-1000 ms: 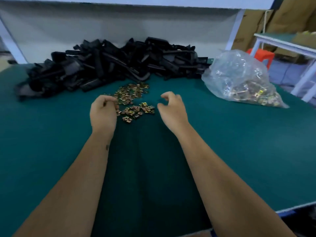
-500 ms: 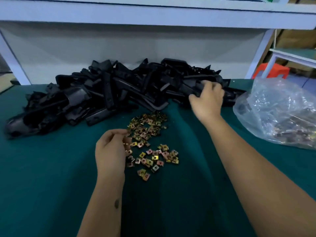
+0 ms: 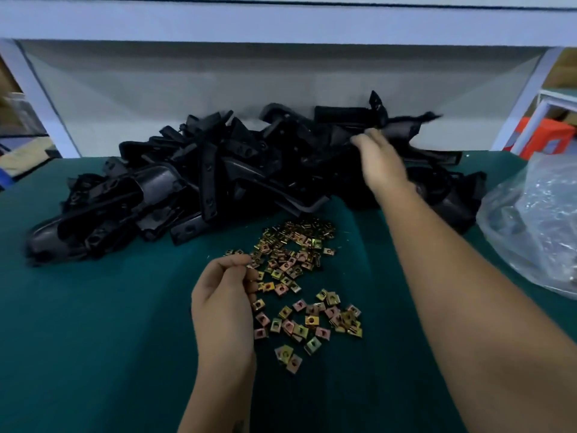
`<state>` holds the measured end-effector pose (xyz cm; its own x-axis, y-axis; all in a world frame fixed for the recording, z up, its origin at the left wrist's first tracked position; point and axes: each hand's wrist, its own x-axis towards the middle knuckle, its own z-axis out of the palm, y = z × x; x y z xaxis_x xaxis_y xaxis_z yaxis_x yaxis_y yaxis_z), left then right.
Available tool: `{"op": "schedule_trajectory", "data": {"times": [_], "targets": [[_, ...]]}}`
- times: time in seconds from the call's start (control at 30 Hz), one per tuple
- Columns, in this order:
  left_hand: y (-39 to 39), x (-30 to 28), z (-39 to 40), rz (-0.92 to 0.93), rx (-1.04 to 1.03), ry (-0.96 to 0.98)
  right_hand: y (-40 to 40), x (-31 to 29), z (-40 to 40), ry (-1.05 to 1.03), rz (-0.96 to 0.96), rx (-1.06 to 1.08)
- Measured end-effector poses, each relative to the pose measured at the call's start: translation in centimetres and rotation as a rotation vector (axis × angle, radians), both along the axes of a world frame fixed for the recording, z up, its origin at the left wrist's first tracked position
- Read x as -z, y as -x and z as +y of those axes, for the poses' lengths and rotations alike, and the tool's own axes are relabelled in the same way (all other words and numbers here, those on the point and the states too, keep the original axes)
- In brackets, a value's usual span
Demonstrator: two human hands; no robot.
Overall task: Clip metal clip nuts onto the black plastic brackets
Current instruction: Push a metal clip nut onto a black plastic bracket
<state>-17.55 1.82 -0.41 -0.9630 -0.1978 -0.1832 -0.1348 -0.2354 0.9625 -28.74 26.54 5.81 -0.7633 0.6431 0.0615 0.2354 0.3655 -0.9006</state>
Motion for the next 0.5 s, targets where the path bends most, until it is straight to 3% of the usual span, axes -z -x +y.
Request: {"op": "schedule_trajectory", "data": {"times": [0.07, 0.17, 0.2, 0.33, 0.4, 0.5], "targets": [[0.0, -0.1, -0.1, 0.001, 0.003, -0.013, -0.6, 0.4, -1.7, -0.018, 0.001, -0.126], [0.3, 0.0, -0.3, -0.012, -0.009, -0.038, -3.0, 1.1, -0.5, 0.083, 0.194, -0.197], [0.4, 0.1, -0.3, -0.016, -0.013, -0.043, -4.0, 1.1, 0.0, 0.062, 0.261, -0.145], [0.5, 0.3, -0.4, -0.013, -0.021, -0.051, -8.5, 2.4, 1.2, -0.343, 0.355, 0.234], [0.5, 0.4, -0.3, -0.005, -0.016, -0.045, -10.1, 4.1, 1.6, -0.430, 0.292, 0.337], [0.4, 0.4, -0.2, 0.014, -0.004, -0.026, -12.1, 6.5, 1.2, -0.502, -0.198, 0.240]]}}
